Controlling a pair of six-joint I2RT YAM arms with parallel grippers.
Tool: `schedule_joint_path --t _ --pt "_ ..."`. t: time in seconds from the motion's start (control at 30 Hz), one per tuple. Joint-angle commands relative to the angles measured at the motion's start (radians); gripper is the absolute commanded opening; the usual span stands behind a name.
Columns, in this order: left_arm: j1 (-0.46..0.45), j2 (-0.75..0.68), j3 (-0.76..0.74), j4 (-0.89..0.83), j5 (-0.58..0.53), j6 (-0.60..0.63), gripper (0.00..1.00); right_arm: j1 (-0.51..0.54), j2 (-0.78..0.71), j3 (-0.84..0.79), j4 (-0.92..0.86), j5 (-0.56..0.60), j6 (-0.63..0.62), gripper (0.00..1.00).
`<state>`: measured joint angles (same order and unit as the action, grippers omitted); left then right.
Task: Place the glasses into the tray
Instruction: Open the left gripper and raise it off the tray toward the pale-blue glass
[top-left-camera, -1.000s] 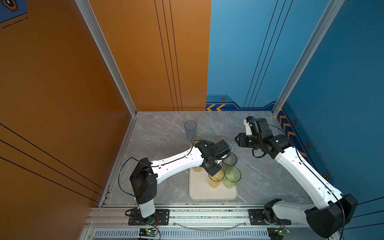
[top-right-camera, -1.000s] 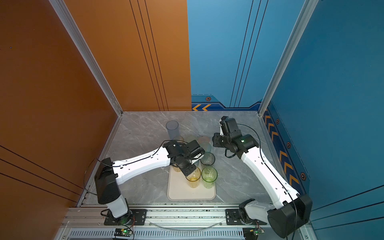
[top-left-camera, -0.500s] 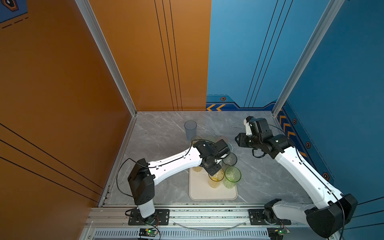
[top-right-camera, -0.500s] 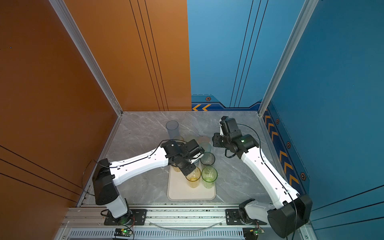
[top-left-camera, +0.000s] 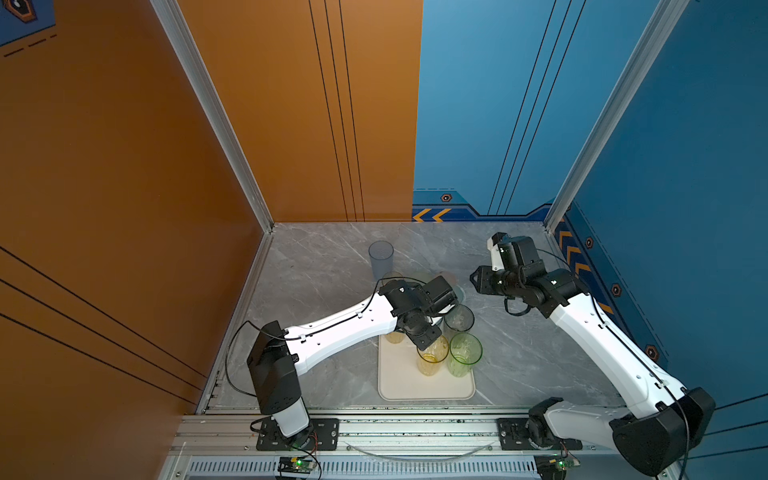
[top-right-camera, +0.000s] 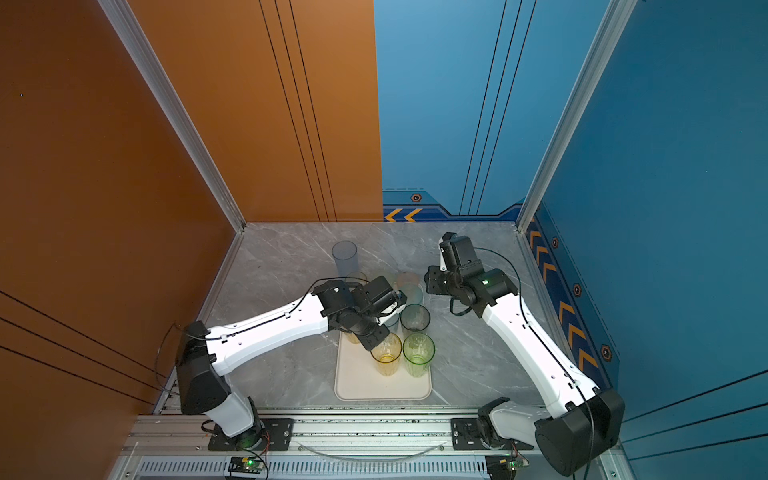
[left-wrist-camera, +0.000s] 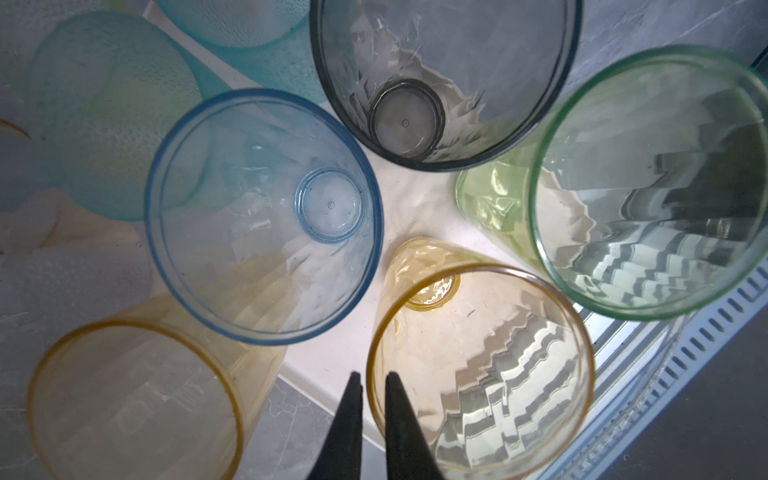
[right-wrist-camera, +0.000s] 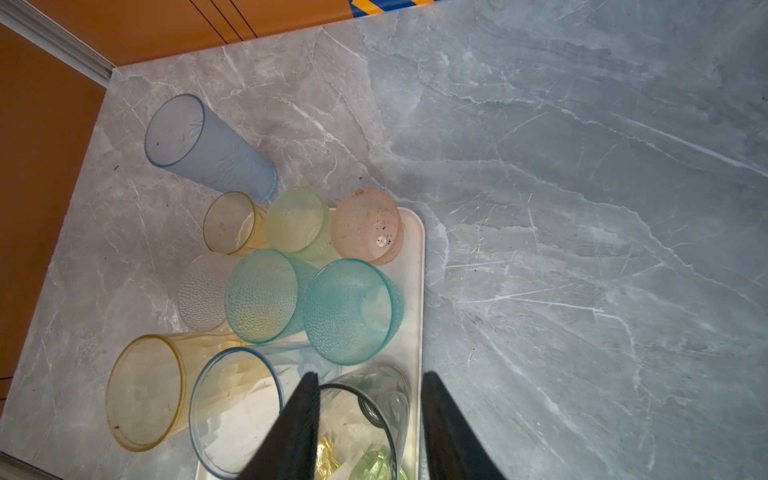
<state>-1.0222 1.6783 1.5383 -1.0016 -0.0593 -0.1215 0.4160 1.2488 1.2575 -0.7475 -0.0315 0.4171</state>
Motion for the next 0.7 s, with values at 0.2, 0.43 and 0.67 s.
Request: schedule_joint_path --t 0.2,0.43,0.67 --pt "0.056 -0.126 0.003 -0.013 -0.001 -0.023 0.14 0.004 -0.028 0.001 0.008 -0.010 0.005 0.40" --pt "0.156 -0.179 -0.003 -0.011 -0.011 -0.043 0.13 0.003 -0.024 -0.007 0.007 -0.005 0.005 0.40" --pt "0.263 -0.204 0.012 0.008 -0.025 -0.047 0.13 0.001 0.015 -0.003 0.030 -0.021 0.008 0.40"
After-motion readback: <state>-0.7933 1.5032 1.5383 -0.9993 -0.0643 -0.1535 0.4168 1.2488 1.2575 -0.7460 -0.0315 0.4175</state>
